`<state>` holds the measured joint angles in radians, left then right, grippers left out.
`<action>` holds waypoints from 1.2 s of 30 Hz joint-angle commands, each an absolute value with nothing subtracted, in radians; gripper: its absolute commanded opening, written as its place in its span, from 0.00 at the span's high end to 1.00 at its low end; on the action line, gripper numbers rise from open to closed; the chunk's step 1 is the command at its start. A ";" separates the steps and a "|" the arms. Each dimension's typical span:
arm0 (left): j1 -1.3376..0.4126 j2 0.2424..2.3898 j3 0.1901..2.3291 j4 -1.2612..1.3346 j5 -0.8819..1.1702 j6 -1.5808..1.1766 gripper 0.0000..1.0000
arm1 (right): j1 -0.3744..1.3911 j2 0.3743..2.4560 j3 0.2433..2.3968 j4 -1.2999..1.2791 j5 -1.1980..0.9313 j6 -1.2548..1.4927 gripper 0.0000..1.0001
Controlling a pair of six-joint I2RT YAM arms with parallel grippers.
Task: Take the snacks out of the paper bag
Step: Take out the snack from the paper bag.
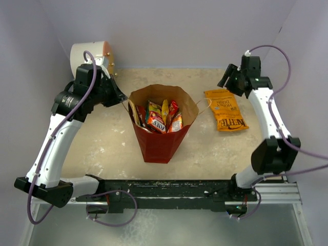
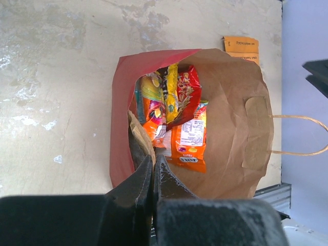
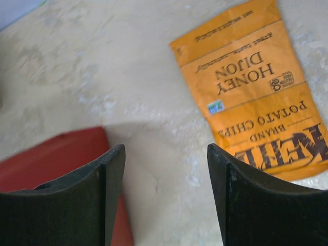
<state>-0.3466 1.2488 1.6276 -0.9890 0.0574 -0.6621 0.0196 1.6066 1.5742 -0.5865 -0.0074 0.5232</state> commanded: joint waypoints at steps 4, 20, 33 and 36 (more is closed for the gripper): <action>-0.341 1.209 1.644 -0.882 0.087 -0.685 1.00 | 0.036 1.274 1.548 -0.655 -0.416 0.389 0.34; -0.341 1.146 1.610 -0.894 0.063 -0.726 1.00 | 0.780 1.470 1.830 -0.566 -0.248 0.520 0.34; -0.341 1.129 1.568 -0.830 0.095 -0.745 1.00 | 0.930 1.704 2.017 -0.738 0.005 0.581 0.42; -0.341 1.127 1.569 -0.825 0.099 -0.743 1.00 | 0.955 1.709 2.012 -0.724 0.052 0.578 0.44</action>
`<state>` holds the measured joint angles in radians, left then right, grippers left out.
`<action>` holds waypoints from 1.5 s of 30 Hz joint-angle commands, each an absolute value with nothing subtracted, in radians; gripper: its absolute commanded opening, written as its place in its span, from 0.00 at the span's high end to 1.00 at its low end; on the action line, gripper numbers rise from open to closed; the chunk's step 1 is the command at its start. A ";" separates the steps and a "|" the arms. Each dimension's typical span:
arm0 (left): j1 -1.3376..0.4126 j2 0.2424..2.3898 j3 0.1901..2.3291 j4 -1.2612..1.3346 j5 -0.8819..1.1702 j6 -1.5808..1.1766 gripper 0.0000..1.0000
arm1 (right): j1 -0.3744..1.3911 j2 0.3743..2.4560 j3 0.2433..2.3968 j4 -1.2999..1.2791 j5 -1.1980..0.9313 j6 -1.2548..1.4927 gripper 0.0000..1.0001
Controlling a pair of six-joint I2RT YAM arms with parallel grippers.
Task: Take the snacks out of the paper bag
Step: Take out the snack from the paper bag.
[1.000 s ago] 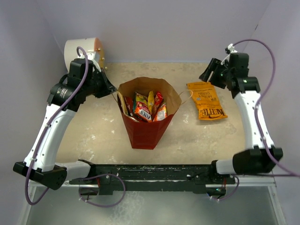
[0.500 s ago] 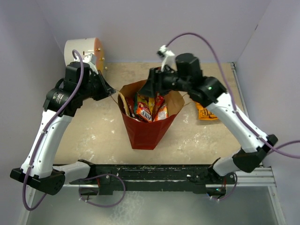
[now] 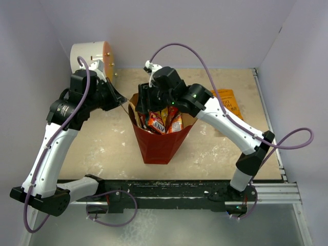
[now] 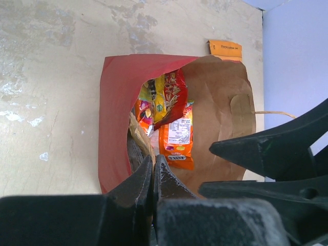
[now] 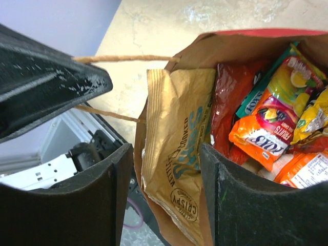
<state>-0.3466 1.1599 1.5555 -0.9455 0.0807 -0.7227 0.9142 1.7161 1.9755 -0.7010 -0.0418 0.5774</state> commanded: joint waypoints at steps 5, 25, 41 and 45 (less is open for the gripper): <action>-0.341 1.135 1.578 -0.827 0.113 -0.733 1.00 | 0.969 1.756 2.031 -0.751 0.065 0.580 0.48; -0.342 1.138 1.576 -0.771 0.148 -0.675 1.00 | 1.027 1.931 2.132 -0.887 0.125 0.572 0.81; -0.341 1.096 1.546 -0.791 0.098 -0.727 1.00 | 1.025 1.653 2.104 -0.692 0.136 0.620 1.00; -0.341 1.094 1.559 -0.813 0.072 -0.720 1.00 | 1.024 1.524 2.029 -0.545 0.237 0.628 1.00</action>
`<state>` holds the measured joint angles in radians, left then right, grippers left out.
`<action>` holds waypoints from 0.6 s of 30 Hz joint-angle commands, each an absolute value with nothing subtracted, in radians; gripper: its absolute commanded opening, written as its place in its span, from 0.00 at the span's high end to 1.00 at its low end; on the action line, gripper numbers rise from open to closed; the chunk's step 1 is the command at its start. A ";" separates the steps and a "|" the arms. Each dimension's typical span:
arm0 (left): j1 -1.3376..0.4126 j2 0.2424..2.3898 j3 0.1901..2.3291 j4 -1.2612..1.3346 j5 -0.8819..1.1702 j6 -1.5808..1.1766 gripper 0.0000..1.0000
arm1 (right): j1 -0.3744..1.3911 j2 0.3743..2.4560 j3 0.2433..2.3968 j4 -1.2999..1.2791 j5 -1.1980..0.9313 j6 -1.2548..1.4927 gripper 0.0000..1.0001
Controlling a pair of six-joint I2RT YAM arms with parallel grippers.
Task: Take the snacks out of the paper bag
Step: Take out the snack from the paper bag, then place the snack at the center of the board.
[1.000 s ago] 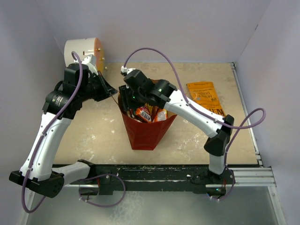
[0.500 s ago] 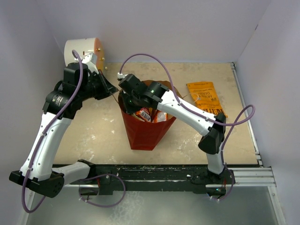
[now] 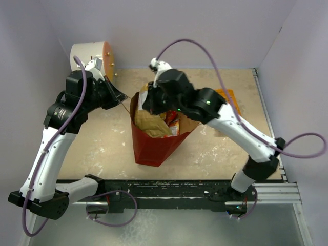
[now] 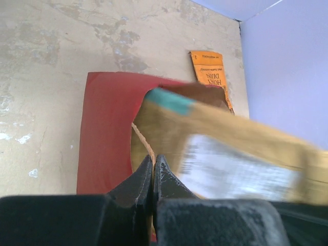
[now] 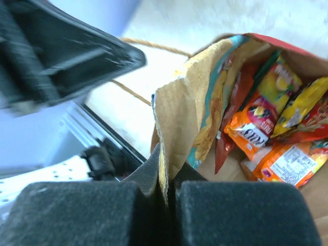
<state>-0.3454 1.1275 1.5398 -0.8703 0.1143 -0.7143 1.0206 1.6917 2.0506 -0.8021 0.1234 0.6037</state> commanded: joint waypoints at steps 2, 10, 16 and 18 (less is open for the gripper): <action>-0.341 1.094 1.564 -0.822 0.064 -0.718 1.00 | 1.023 1.470 2.007 -0.486 0.283 0.612 1.00; -0.341 1.094 1.563 -0.835 0.052 -0.717 1.00 | 1.023 1.256 1.941 -0.282 0.471 0.473 1.00; -0.342 1.106 1.562 -0.838 0.058 -0.715 1.00 | 1.023 1.140 1.916 -0.198 0.724 0.320 1.00; -0.342 1.108 1.561 -0.839 0.060 -0.715 1.00 | 1.024 1.108 1.897 -0.150 0.831 0.235 1.00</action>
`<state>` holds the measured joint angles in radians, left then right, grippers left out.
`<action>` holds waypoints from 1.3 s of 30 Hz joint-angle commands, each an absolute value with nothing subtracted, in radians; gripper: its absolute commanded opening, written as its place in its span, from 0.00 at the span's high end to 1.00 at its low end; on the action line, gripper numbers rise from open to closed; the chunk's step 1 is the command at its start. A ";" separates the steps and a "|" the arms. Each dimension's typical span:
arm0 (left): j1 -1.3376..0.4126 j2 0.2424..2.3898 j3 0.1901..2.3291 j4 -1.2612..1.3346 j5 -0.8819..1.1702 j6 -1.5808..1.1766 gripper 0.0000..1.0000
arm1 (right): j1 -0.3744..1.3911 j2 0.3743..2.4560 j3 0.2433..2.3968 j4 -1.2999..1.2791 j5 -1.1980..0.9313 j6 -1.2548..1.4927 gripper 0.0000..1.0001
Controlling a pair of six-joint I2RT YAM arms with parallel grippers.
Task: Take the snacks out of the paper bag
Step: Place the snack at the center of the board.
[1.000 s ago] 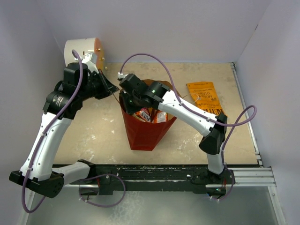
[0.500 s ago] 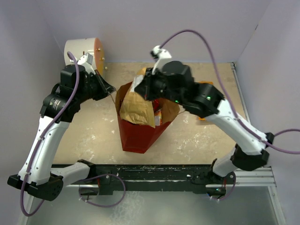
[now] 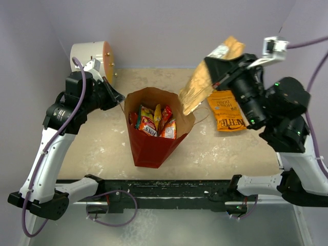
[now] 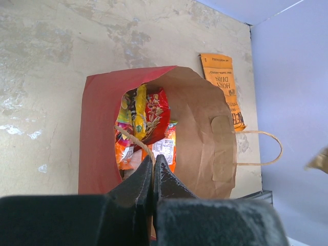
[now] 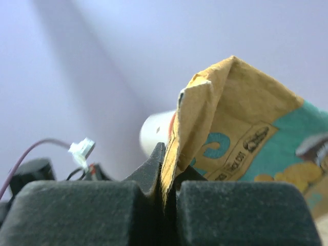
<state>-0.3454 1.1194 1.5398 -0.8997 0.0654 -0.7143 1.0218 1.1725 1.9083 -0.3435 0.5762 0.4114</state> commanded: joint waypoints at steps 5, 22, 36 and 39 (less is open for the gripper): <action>-0.341 1.112 1.559 -0.839 0.062 -0.716 1.00 | 1.023 1.010 1.746 0.014 1.078 -0.015 1.00; -0.341 1.131 1.566 -0.875 0.113 -0.738 1.00 | 1.006 0.906 1.408 -0.621 1.344 0.530 1.00; -0.341 1.112 1.548 -0.908 0.104 -0.785 1.00 | 0.545 1.035 1.305 -0.795 0.801 0.782 1.00; -0.341 1.121 1.554 -0.924 0.109 -0.784 1.00 | 0.500 1.038 1.268 -0.795 0.768 0.820 1.00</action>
<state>-0.3450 1.1362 1.5398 -0.9279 0.0975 -0.7681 0.5438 1.0466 1.2907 -0.7998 0.8360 0.7227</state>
